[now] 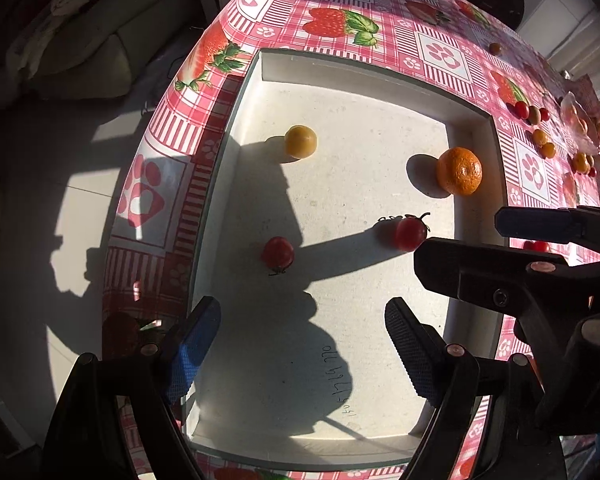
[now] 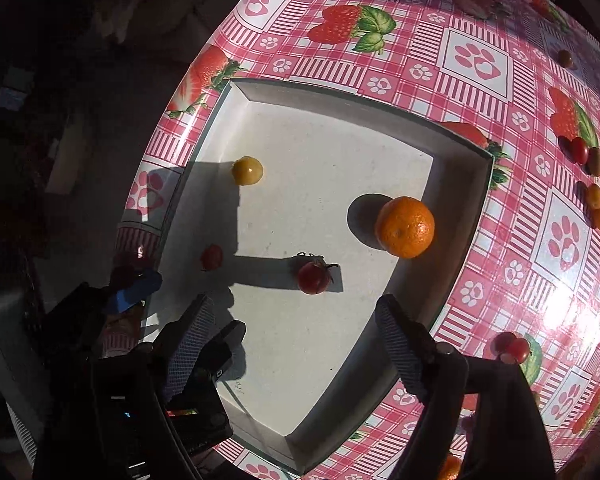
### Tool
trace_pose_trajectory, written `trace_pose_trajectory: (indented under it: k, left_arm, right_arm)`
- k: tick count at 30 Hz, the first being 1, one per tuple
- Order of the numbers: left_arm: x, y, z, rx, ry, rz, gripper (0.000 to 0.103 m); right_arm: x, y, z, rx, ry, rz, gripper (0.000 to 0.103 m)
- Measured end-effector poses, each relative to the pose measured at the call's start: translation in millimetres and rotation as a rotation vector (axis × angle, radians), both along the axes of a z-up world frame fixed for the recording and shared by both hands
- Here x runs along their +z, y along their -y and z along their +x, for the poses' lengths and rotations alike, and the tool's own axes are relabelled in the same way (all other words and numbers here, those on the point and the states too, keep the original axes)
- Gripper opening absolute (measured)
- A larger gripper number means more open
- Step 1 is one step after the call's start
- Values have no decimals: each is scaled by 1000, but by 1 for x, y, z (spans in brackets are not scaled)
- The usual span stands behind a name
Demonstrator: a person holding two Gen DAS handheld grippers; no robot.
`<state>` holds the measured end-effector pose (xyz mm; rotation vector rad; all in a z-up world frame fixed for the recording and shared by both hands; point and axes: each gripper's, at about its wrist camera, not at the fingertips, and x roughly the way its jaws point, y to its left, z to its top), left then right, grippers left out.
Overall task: Organize fruits
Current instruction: 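Carry both red cherry tomatoes over the white tray and release them, then move both grippers back to the fruit cluster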
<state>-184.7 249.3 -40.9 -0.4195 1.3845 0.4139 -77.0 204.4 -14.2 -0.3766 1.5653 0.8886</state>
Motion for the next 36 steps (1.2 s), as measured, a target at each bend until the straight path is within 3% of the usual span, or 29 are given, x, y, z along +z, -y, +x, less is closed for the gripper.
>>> trace_pose_trajectory:
  k: [5,15,28,36]
  left_arm:
    - [1,19,5,-42,-21,-5,85]
    - [6,63,27,-155,-45,-5,85]
    - [18,125,66,-327,-26,-3,85]
    - [21,163,93,-413,-10,-11,85]
  right_arm:
    - [16,24,0,26,99,-19,87]
    - [23,118,10,-74,146,-86,87]
    - [-4,259,16,-354,96,-215,87]
    - [-15,316,9,-468,52,-257,87]
